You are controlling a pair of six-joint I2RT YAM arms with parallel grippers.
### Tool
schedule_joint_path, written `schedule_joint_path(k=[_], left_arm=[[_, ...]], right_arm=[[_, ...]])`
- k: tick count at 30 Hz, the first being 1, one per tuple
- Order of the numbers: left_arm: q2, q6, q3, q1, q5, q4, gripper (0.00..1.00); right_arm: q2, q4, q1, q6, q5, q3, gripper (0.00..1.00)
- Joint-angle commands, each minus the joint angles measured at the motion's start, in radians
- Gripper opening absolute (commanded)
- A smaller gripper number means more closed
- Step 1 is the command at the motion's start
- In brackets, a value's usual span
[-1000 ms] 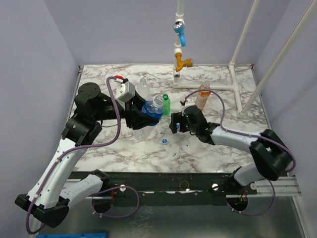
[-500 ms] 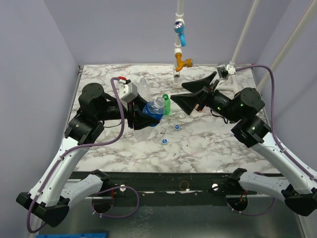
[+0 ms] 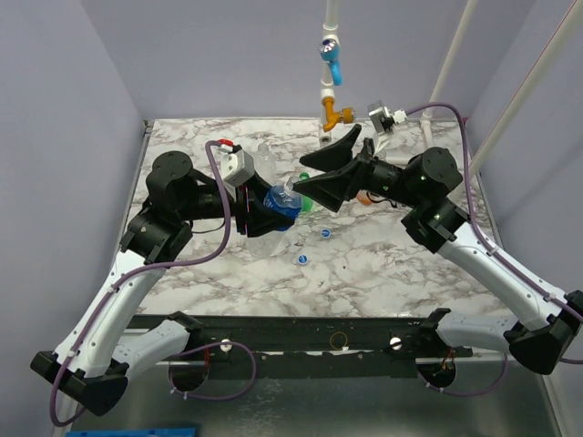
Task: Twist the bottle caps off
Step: Place the plastic bottle at the center of the board.
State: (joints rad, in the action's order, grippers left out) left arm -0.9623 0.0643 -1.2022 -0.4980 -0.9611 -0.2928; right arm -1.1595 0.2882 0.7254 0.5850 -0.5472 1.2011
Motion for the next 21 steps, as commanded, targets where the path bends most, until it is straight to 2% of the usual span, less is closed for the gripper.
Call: schedule_joint_path(k=[1, 6, 9, 11, 14, 16, 19, 20, 21], left_arm=[[-0.008, 0.001, 0.003, -0.004, 0.005, 0.017, 0.00], [-0.014, 0.010, 0.007, -0.004, 0.010, 0.033, 0.00], [-0.027, 0.008, 0.009, -0.004, 0.020, 0.042, 0.00], [-0.039, 0.012, 0.000, -0.004, 0.035, 0.049, 0.00], [-0.046, 0.019, -0.013, -0.004, 0.047, 0.061, 0.00], [-0.044, 0.030, -0.013, -0.004, 0.046, 0.067, 0.00], [-0.037, 0.054, -0.007, -0.004, 0.049, 0.082, 0.00], [-0.034, 0.065, -0.004, -0.004, 0.060, 0.088, 0.08], [-0.033, 0.074, -0.002, -0.004, 0.074, 0.089, 0.25]], right_arm=[[-0.022, 0.109, 0.001, 0.042, -0.081, 0.037, 1.00], [-0.049, 0.091, 0.024, 0.021, -0.104, 0.053, 1.00], [-0.083, 0.019, 0.069, -0.047, -0.077, 0.087, 1.00], [-0.097, -0.016, 0.087, -0.076, -0.057, 0.094, 0.95], [-0.085, -0.043, 0.097, -0.093, -0.012, 0.075, 0.77], [-0.067, -0.047, 0.098, -0.101, 0.017, 0.057, 0.61], [-0.050, -0.087, 0.098, -0.130, 0.056, 0.058, 0.31], [-0.046, -0.105, 0.098, -0.145, 0.076, 0.064, 0.25], [-0.040, -0.127, 0.098, -0.163, 0.100, 0.068, 0.21]])
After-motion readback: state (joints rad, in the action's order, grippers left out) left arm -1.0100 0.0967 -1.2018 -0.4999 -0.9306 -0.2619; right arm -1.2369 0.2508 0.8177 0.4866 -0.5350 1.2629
